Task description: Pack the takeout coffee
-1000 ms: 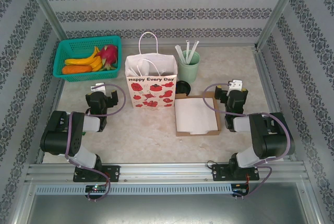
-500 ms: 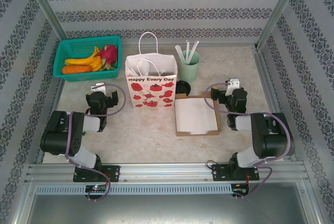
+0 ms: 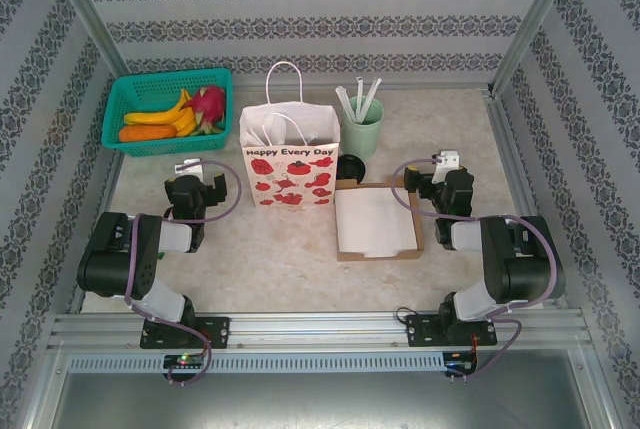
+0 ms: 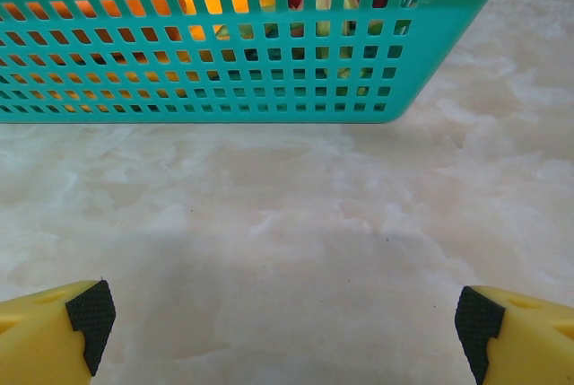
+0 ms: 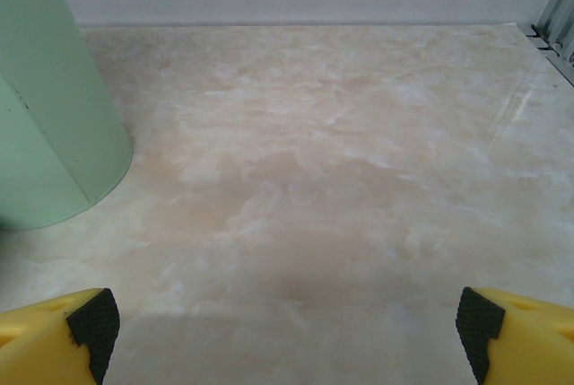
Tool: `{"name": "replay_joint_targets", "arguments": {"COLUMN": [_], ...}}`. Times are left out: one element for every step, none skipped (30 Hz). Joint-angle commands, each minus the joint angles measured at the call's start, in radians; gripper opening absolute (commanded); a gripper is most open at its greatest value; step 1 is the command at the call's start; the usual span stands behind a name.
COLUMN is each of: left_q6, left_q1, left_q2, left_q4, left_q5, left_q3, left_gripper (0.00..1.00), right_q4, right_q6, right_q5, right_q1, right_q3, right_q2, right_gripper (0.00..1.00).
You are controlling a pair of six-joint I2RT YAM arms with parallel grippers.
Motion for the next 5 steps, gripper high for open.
{"name": "replay_joint_targets", "arguments": {"left_q6": [0.013, 0.013, 0.014, 0.014, 0.016], "left_q1": [-0.001, -0.001, -0.001, -0.001, -0.001], "left_q2": [0.002, 0.002, 0.002, 0.002, 0.000], "left_q4": [0.026, 0.027, 0.029, 0.033, 0.039], "left_q5": [0.023, 0.023, 0.024, 0.023, 0.023], "left_q3": [0.024, 0.022, 0.021, 0.018, 0.015], "left_gripper": [0.99, 0.99, 0.99, 0.99, 0.99], "right_q4": [0.002, 0.002, 0.002, 0.002, 0.001], "right_q6": [-0.005, -0.004, -0.004, 0.000, 0.003], "right_q5": [-0.015, -0.014, -0.015, -0.012, -0.013], "right_q1": [0.005, 0.006, 0.005, 0.003, 0.002], "right_q3": [0.020, 0.019, 0.019, 0.020, 0.020], "right_q2": [-0.004, -0.004, -0.004, -0.004, -0.004], "right_gripper": [0.98, 0.98, 0.98, 0.98, 0.98]}}
